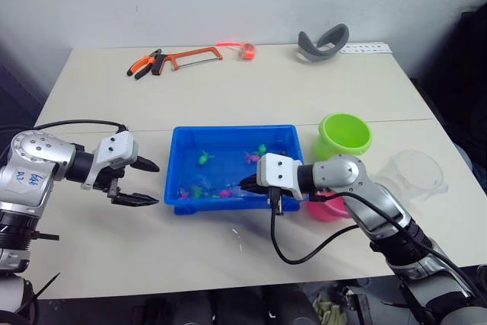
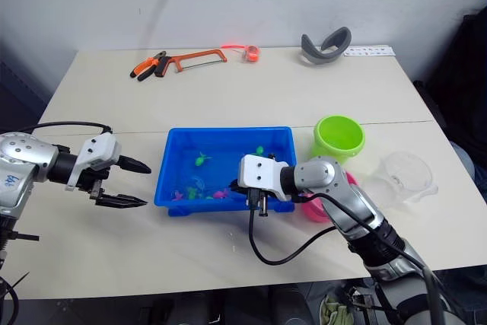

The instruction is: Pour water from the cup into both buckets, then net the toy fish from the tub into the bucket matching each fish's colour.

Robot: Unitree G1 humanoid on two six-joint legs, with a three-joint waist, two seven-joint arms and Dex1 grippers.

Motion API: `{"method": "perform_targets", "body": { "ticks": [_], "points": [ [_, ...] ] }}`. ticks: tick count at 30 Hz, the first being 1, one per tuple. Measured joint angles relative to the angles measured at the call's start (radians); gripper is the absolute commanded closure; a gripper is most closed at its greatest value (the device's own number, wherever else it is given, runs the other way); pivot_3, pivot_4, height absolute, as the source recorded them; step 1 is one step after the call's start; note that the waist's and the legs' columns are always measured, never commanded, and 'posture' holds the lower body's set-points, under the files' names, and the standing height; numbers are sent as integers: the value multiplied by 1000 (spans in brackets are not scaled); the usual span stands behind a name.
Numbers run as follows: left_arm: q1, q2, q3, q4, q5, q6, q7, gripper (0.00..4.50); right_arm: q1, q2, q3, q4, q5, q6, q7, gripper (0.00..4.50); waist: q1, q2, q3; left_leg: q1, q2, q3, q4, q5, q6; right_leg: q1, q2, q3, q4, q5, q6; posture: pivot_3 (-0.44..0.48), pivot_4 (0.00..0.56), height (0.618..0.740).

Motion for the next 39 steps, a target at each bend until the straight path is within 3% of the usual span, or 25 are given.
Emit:
{"method": "perform_targets", "body": {
  "ticks": [7,26,39],
  "points": [
    [-6,0,0,5,4,-11,-3,31,-65,39,-5,4,33,21,34,4500,-5,0,0,0,0,0,0,0,0,0,0,0,0,0,0,0,150,740],
    [-42,-2,0,41,14,-27,-1,31,-59,2,-114,6,180,195,61,4500,-19,0,0,0,0,0,-1,0,0,0,0,0,0,0,0,0,150,740],
    [-42,-1,-1,52,25,-44,-4,31,-53,-26,-37,54,37,-7,50,4500,-20,0,0,0,0,0,-1,-1,0,0,0,0,0,0,0,0,150,740]
  ]
}}
